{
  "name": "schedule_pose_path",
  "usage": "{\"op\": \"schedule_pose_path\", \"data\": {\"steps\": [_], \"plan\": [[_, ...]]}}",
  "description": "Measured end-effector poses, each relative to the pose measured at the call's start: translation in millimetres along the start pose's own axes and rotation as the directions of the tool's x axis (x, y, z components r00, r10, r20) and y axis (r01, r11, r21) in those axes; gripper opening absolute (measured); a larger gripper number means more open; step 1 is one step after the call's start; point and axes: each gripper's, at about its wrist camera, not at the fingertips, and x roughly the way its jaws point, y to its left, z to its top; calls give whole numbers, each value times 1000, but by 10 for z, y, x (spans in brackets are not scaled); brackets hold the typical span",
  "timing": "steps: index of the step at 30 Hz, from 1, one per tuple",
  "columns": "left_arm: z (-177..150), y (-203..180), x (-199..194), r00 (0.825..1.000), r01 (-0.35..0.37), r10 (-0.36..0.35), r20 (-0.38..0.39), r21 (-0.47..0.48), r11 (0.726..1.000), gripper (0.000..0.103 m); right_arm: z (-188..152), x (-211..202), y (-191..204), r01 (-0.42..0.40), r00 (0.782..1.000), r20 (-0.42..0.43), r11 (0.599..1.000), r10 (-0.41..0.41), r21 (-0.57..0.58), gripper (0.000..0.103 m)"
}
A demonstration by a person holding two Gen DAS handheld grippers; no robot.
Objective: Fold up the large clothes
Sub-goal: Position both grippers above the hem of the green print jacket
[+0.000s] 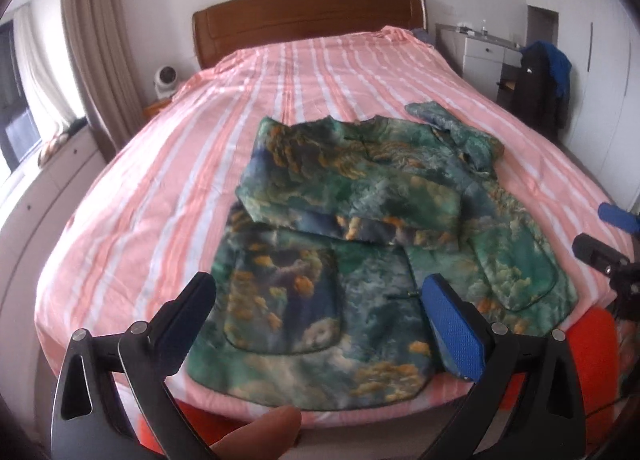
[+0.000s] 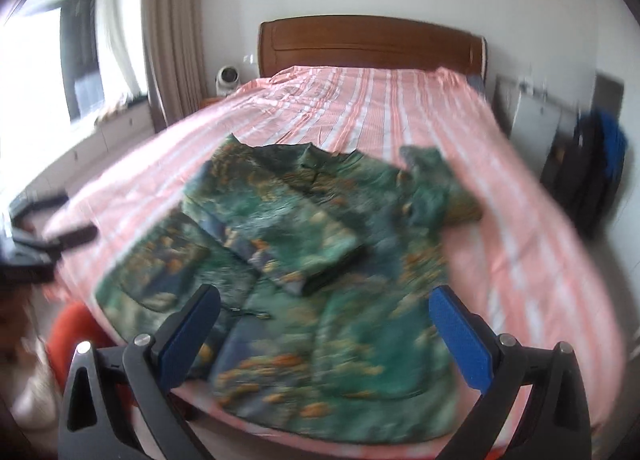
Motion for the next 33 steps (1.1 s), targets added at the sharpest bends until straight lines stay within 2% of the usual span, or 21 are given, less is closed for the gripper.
{"op": "schedule_pose_path", "data": {"steps": [3, 6, 8, 10, 13, 20, 33], "plan": [[-120, -124, 83, 999, -11, 11, -30, 8, 1000, 103, -188, 49, 172, 15, 1000, 14, 999, -16, 52, 103], [-153, -172, 143, 999, -15, 16, -50, 15, 1000, 103, -224, 107, 317, 33, 999, -34, 999, -33, -18, 103], [-164, -150, 179, 998, -13, 13, -63, -3, 1000, 103, -233, 84, 343, 83, 996, -21, 995, -84, -54, 103], [-176, -120, 213, 997, -10, 9, -76, -19, 1000, 103, -224, 58, 324, 102, 995, -13, 994, -103, -38, 103], [-201, -114, 242, 996, -13, 11, -86, -20, 1000, 103, -230, 42, 238, 92, 995, -27, 996, -92, 5, 103], [-213, -98, 257, 997, -27, 26, -74, -19, 999, 103, -266, 95, 184, 123, 991, -57, 992, -121, 35, 103], [-274, -190, 275, 996, -38, 40, -79, 26, 999, 103, -297, 100, 264, 142, 988, -66, 990, -140, 22, 103]]}}
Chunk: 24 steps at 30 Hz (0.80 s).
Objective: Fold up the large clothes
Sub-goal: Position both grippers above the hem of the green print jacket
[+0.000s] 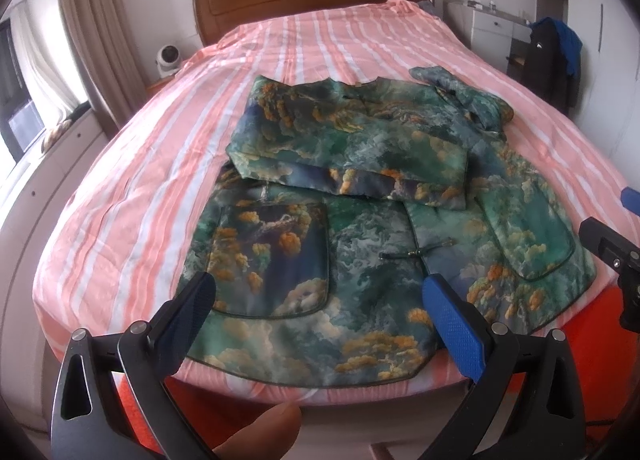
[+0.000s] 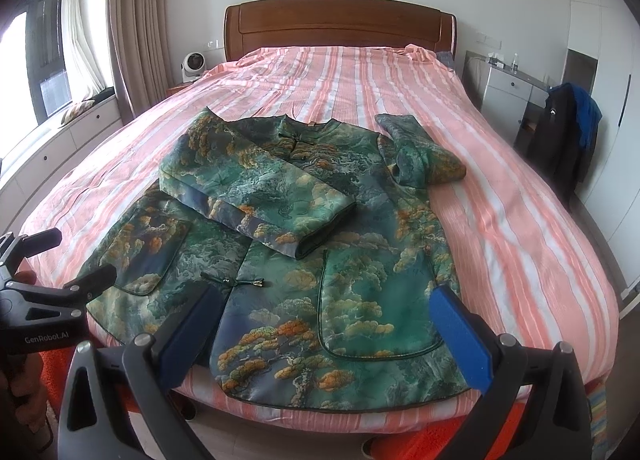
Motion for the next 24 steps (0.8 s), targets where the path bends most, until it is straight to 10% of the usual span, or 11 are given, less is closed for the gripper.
{"op": "schedule_pose_path", "data": {"steps": [24], "plan": [[-79, -15, 183, 996, -29, 28, -88, -5, 1000, 103, -78, 121, 22, 23, 999, -46, 1000, -23, 2, 103]]}}
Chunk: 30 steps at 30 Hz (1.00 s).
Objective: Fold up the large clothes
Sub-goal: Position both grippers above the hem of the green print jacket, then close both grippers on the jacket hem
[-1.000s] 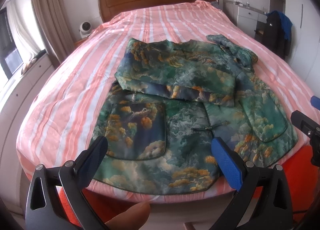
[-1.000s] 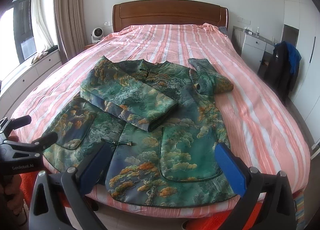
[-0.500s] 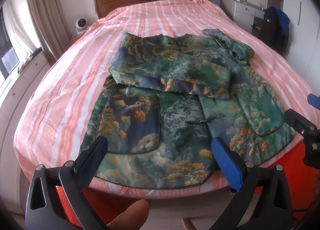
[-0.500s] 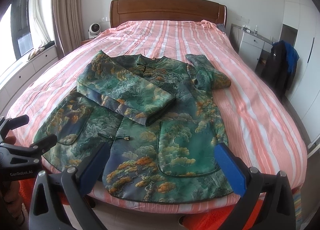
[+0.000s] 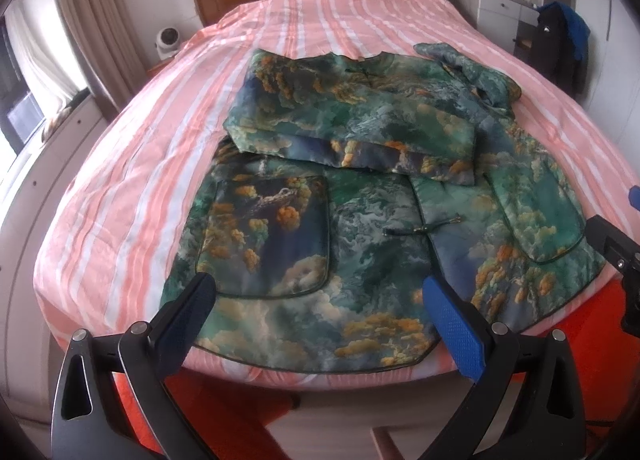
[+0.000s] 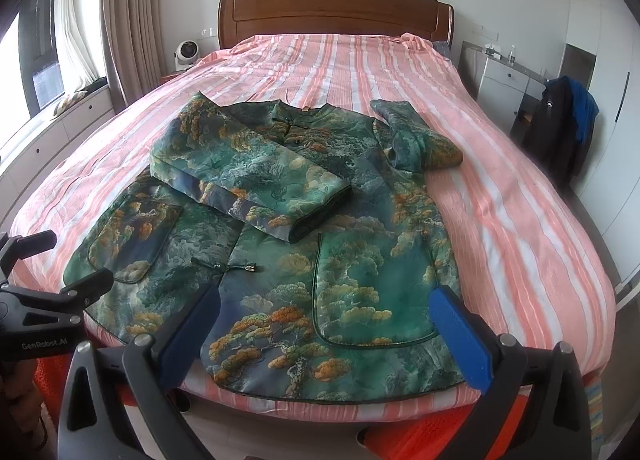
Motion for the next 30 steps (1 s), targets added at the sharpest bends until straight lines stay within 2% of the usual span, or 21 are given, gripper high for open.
{"op": "schedule_pose_path", "data": {"steps": [6, 8, 10, 12, 16, 20, 22, 24, 25, 27, 30], "plan": [[-44, 203, 221, 997, 4, -10, -78, -69, 998, 103, -25, 65, -113, 0, 1000, -4, 999, 0, 40, 103], [-38, 213, 195, 998, 3, -7, -59, -72, 997, 103, -21, 57, -138, 14, 1000, 4, 999, -14, 38, 103], [-3, 213, 135, 999, 34, -36, -26, -74, 997, 103, -10, 58, -128, 22, 1000, 10, 999, -22, 25, 103], [26, 215, 93, 998, 60, -60, 6, -68, 996, 103, 2, 75, -129, 12, 1000, 8, 1000, -13, 24, 103], [84, 336, 180, 999, 49, -48, 25, -41, 998, 103, -8, 130, -163, -30, 1000, -2, 999, 30, 35, 103], [106, 802, 451, 1000, 21, -21, -12, -38, 999, 103, -39, 175, -373, -31, 1000, 0, 999, 31, 45, 103], [88, 1098, 603, 999, -4, 2, -32, -52, 999, 103, -65, 216, -647, -18, 1000, -8, 996, 19, 89, 103], [56, 1388, 821, 997, -39, 34, -70, -74, 997, 103, -110, 290, -944, -43, 999, -22, 986, 47, 158, 103], [32, 1520, 957, 995, -34, 25, -101, -95, 995, 103, -141, 368, -1107, -61, 997, -28, 979, 68, 193, 103], [-47, 1728, 1275, 983, 11, -38, -182, -149, 989, 103, -213, 611, -1377, -90, 991, -76, 968, 111, 233, 103], [-181, 1713, 1525, 963, 111, -148, -226, -170, 979, 103, -326, 1044, -1663, -124, 969, -172, 953, 175, 275, 103]]}}
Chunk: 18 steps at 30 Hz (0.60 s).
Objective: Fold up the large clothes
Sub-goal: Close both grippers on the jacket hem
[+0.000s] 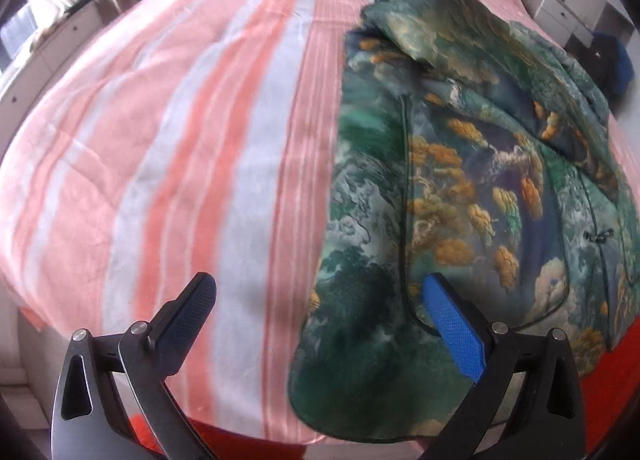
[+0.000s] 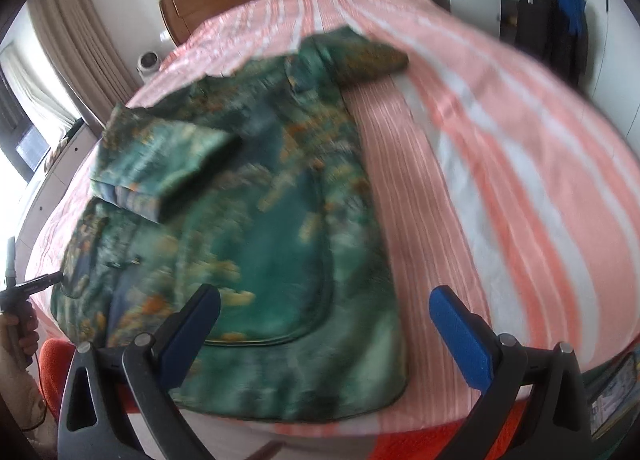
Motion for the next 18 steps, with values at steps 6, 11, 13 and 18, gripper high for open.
{"op": "schedule_pose_path", "data": {"steps": [6, 11, 13, 18], "plan": [[-153, -363, -96, 999, 32, -32, -1, 101, 994, 49, -38, 490, 34, -68, 981, -183, 997, 60, -42, 94], [-174, -522, -282, 1000, -23, 21, 15, 108, 994, 17, -62, 408, 35, -68, 981, -183, 998, 67, 4, 30], [-178, -551, -387, 998, -54, 51, 29, 117, 992, 12, -82, 338, 41, -64, 984, -169, 998, 64, 5, 22], [-368, -448, -626, 999, -22, 17, 38, 123, 992, 11, -104, 21, 247, -23, 991, -137, 997, 12, -80, 18]]}}
